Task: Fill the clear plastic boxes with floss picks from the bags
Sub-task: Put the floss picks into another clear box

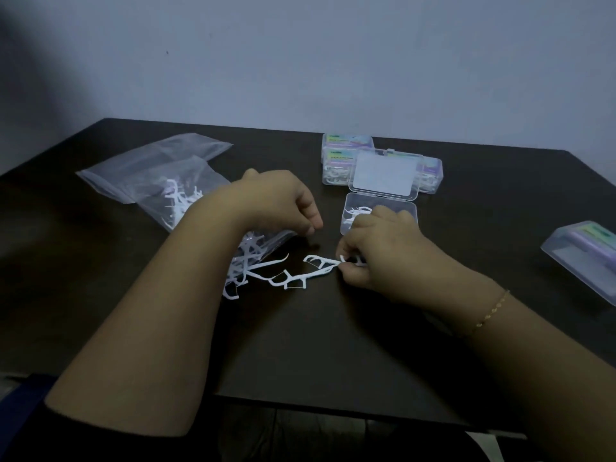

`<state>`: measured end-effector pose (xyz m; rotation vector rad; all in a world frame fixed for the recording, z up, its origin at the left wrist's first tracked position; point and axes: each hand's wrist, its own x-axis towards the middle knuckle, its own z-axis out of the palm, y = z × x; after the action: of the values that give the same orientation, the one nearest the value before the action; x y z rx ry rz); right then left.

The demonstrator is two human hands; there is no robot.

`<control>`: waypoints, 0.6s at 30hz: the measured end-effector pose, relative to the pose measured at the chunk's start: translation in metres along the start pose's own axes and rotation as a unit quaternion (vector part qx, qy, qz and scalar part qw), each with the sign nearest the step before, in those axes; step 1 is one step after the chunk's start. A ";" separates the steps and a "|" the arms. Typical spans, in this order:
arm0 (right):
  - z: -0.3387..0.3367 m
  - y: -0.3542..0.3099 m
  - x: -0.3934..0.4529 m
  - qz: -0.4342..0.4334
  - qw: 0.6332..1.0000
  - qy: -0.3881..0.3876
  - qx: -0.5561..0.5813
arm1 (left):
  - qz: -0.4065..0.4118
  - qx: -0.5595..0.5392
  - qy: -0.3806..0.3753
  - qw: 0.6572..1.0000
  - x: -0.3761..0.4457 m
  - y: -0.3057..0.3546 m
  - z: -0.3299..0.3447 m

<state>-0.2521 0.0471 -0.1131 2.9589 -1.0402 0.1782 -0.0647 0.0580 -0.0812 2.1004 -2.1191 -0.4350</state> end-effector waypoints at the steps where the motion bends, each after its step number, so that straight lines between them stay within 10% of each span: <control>1: 0.000 0.001 0.000 0.007 1.000 0.003 0.000 | 0.000 -0.005 -0.004 1.000 -0.001 0.000 0.000; 18: -0.009 0.004 -0.012 0.074 0.997 0.020 0.005 | 0.028 0.049 -0.104 0.993 -0.004 0.023 0.011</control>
<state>-0.2650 0.0525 -0.1054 2.8740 -1.2560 0.2426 -0.0900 0.0630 -0.0840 2.1256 -2.3527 -0.5776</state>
